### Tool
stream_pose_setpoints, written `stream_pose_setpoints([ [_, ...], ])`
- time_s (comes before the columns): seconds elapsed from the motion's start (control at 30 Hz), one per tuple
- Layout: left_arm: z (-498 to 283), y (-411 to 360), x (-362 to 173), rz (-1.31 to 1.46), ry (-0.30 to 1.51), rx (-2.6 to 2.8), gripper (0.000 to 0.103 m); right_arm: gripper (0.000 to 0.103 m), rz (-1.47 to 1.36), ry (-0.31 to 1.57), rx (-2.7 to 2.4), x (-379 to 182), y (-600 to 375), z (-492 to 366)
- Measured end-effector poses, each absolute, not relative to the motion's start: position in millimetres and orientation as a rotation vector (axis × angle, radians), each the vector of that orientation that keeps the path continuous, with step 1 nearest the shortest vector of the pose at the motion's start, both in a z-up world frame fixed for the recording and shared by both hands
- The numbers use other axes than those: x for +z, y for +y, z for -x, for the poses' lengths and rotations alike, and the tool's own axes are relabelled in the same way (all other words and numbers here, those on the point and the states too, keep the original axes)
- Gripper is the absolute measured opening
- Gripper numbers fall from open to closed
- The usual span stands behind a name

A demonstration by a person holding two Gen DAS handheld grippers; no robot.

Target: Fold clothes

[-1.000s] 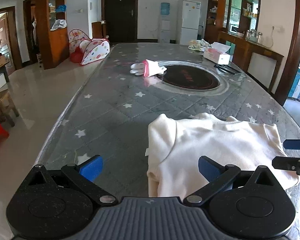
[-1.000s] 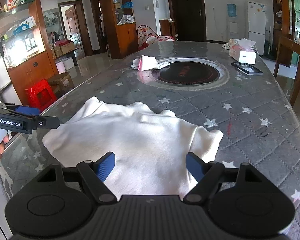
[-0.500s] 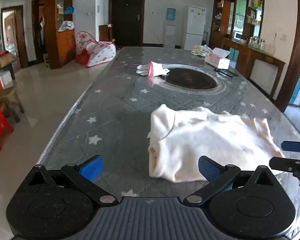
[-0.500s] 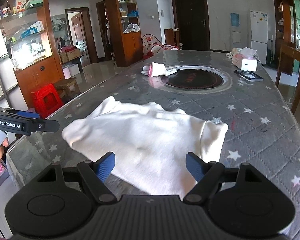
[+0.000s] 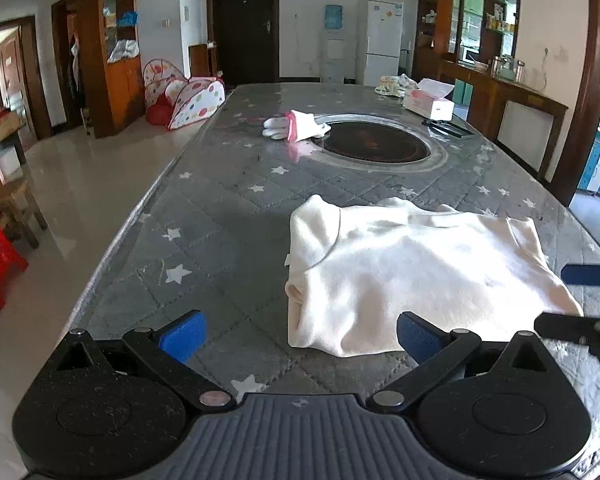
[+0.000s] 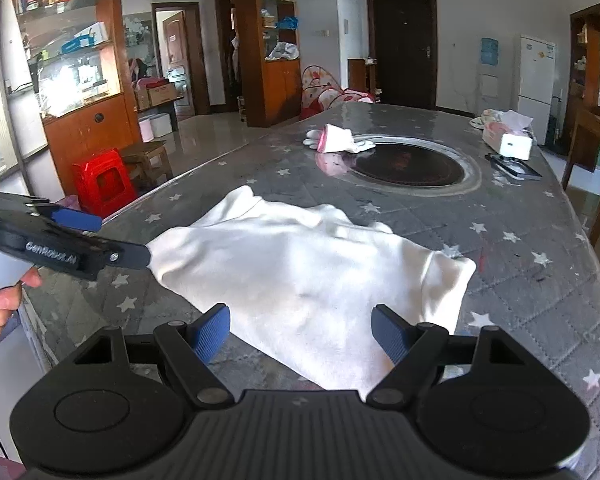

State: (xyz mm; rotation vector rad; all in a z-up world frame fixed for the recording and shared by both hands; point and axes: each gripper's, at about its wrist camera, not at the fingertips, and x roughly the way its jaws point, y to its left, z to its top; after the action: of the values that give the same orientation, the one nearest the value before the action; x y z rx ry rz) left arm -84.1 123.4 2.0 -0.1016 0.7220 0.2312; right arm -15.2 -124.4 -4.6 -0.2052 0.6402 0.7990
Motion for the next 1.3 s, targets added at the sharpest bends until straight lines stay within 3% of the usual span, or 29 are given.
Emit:
stream_pose_setpoints([
  [0.87,51.5,215.7,-10.0,0.354,0.798,0.283,0.103,0.055,0.676,0.592,1.138,-20.0,46.1,43.6],
  [1.03,48.5,218.6,-14.4,0.349,0.809,0.289,0.103,0.043,0.694,0.621,1.131,-34.9,61.5,40.0],
  [1.1,47.6,218.2,-14.9,0.344,0.812,0.285,0.103,0.036,0.683,0.626,1.135,-37.1,60.9,38.3],
  [1.17,46.7,217.7,-15.4,0.339,0.816,0.281,0.103,0.021,0.668,0.631,1.128,-36.2,59.8,35.9],
  [1.3,44.2,218.1,-15.1,0.376,0.821,0.261,0.103,0.009,0.602,0.642,1.125,-29.2,51.2,28.4],
])
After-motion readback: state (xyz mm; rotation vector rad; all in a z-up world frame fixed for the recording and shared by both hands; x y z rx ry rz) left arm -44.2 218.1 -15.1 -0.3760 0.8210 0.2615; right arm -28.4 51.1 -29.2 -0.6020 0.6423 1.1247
